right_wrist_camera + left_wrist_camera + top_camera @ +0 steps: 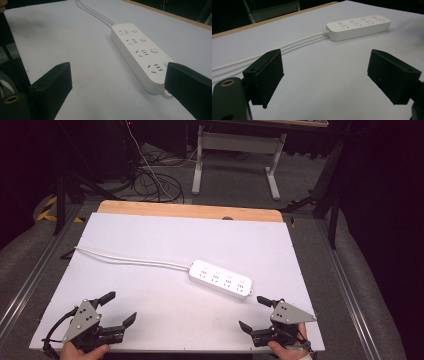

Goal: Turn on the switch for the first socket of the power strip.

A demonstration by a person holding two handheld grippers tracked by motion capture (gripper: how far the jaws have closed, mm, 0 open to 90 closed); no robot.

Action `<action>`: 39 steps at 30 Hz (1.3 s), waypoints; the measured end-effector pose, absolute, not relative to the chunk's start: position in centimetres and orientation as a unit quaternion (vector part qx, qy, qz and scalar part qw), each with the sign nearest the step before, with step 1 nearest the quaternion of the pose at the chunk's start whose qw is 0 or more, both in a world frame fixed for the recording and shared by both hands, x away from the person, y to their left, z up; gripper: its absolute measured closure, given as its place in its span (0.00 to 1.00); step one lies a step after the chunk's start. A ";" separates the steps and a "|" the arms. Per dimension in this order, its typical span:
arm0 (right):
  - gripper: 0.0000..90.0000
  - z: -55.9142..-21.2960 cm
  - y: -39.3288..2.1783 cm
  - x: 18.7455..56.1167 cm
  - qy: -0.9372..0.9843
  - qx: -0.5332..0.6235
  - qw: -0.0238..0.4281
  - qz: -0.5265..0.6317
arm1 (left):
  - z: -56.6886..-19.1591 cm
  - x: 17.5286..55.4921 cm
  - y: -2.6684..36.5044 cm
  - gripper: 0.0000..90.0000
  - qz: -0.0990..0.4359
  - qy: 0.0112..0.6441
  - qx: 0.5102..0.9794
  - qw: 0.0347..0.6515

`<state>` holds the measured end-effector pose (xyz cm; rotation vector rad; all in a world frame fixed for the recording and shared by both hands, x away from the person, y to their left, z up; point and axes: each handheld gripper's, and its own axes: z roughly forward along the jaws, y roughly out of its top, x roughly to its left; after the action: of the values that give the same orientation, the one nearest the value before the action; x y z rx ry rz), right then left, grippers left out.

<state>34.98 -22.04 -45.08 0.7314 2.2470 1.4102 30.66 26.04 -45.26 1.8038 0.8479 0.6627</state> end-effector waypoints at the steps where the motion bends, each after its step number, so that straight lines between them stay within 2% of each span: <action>1: 0.14 -45.1 -22.1 34.9 0.801 0.259 0.199 0.502 | -45.3 30.6 26.0 0.15 0.275 0.350 0.745 0.497; 24: 0.16 -45.0 -21.9 34.8 0.803 0.250 0.195 0.505 | -45.1 30.4 25.9 0.15 0.284 0.344 0.746 0.494; 32: 0.16 -44.6 -21.7 34.9 0.805 0.249 0.190 0.504 | -44.8 30.4 26.3 0.15 0.264 0.362 0.738 0.504; 39: 0.16 -43.7 -21.3 35.3 0.812 0.243 0.188 0.495 | -44.8 30.2 26.1 0.15 0.278 0.351 0.746 0.493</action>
<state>35.26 -21.26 -43.66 0.6845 2.2851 1.3933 30.21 26.07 -44.83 1.8085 0.8517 0.6743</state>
